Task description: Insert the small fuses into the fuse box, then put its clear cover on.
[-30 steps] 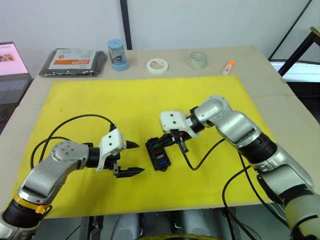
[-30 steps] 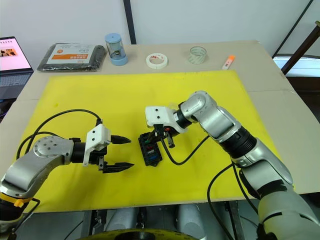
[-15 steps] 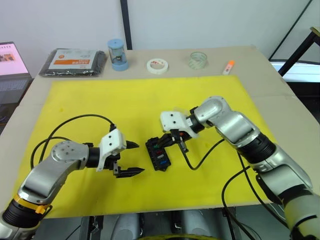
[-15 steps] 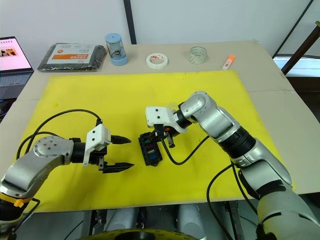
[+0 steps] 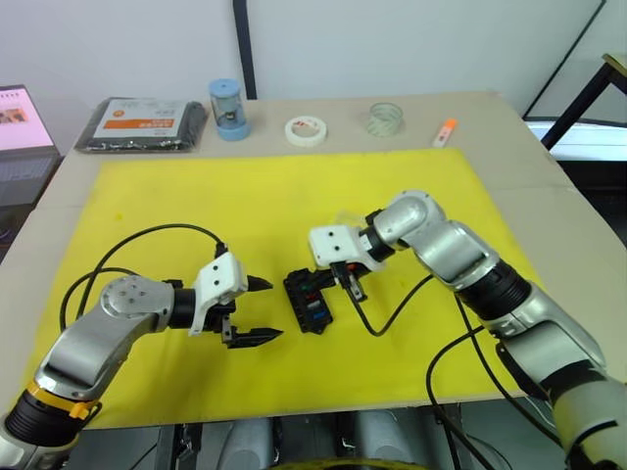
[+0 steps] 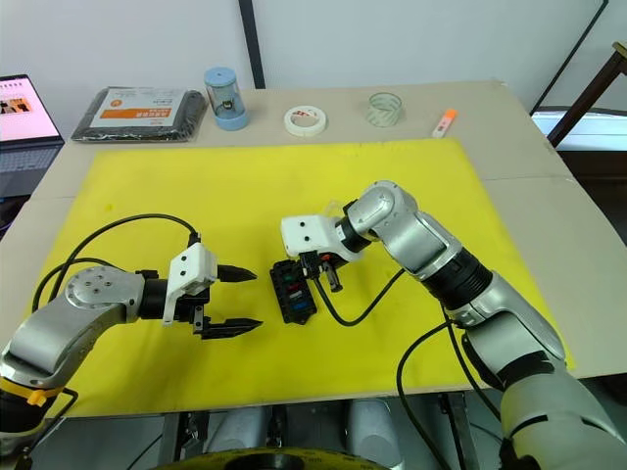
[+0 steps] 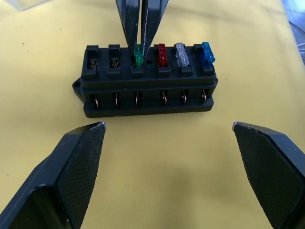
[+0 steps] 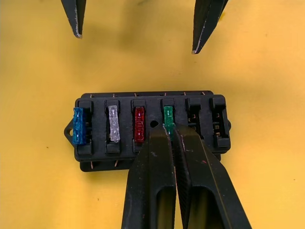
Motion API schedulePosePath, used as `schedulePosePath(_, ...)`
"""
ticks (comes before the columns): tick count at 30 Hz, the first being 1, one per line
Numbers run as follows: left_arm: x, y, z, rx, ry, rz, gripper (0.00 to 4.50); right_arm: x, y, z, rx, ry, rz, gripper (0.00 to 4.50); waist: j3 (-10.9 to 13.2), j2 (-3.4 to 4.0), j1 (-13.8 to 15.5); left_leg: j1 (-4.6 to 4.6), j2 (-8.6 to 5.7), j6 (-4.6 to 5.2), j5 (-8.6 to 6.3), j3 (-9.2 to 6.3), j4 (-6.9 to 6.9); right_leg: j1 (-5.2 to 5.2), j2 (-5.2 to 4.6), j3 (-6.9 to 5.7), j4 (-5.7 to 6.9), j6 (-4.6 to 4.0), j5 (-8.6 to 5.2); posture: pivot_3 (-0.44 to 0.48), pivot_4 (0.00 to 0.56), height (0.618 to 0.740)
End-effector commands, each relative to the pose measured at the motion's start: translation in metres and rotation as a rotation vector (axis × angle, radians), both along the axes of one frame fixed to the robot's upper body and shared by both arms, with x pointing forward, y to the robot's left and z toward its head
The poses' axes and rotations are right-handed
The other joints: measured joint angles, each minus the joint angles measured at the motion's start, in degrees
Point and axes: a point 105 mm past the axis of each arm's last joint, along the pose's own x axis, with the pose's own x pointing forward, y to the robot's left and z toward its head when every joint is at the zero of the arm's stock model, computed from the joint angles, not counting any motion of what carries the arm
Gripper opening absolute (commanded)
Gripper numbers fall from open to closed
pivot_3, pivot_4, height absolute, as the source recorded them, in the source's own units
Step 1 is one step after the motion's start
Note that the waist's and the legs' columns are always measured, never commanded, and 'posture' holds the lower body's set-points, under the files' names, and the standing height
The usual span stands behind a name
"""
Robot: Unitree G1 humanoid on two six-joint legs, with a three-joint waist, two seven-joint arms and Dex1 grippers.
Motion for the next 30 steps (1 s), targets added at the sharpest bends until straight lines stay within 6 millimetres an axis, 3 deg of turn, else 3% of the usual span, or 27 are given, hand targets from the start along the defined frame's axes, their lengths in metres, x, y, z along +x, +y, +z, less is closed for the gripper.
schedulePosePath(1, -0.004, -0.004, 0.005, -0.007, -0.022, -0.023, 4.47, 0.002, -0.001, -0.011, -0.043, 0.014, -0.027, 0.0, 0.0, 0.0, 0.0, 0.03, 0.01, 0.0, 0.0, 0.0, 0.0, 0.03, 0.0, 0.0, 0.0, 0.0, 0.0, 0.0, 0.15, 0.74)
schedulePosePath(9, -0.005, -0.004, 0.005, -0.008, -0.021, -0.02, 4.47, -0.003, 0.005, 0.01, 0.01, 0.028, -0.024, 0.0, 0.0, 0.01, 0.0, 0.05, 0.03, 0.0, 0.0, -0.02, 0.0, 0.05, -0.01, 0.0, 0.01, -0.01, 0.0, 0.0, 0.15, 0.74)
schedulePosePath(14, -0.004, -0.004, 0.005, -0.009, -0.022, -0.02, 4.5, -0.006, 0.005, 0.017, 0.022, 0.036, -0.026, 1.31, 0.0, 0.02, 0.1, -0.08, 0.02, 0.0, 0.0, -0.04, 0.0, -0.03, -0.02, 0.0, 0.02, 0.0, 0.0, 0.0, 0.15, 0.74)
schedulePosePath(22, -0.003, -0.003, 0.005, -0.01, -0.026, -0.011, 4.5, -0.006, 0.008, 0.043, 0.083, -0.007, -0.024, 1.31, 0.0, 0.02, 0.1, -0.22, 0.0, 0.0, 0.0, -0.04, 0.01, -0.14, -0.03, -0.02, 0.01, 0.0, 0.0, 0.0, 0.15, 0.74)
schedulePosePath(27, -0.001, -0.001, 0.005, -0.009, -0.03, -0.004, 4.5, -0.008, 0.004, 0.048, 0.105, 0.005, -0.025, 1.31, 0.0, 0.02, 0.1, -0.22, 0.0, 0.0, 0.0, -0.03, 0.01, -0.13, -0.03, -0.02, 0.01, 0.0, 0.0, 0.0, 0.15, 0.74)
schedulePosePath(30, 0.0, 0.0, 0.005, -0.008, -0.034, 0.002, 4.5, -0.012, 0.003, 0.044, 0.116, 0.026, -0.017, 0.67, 0.0, 0.02, 0.1, -0.22, 0.0, 0.0, 0.0, -0.03, 0.01, -0.13, -0.03, -0.02, 0.01, 0.0, 0.0, 0.0, 0.15, 0.74)
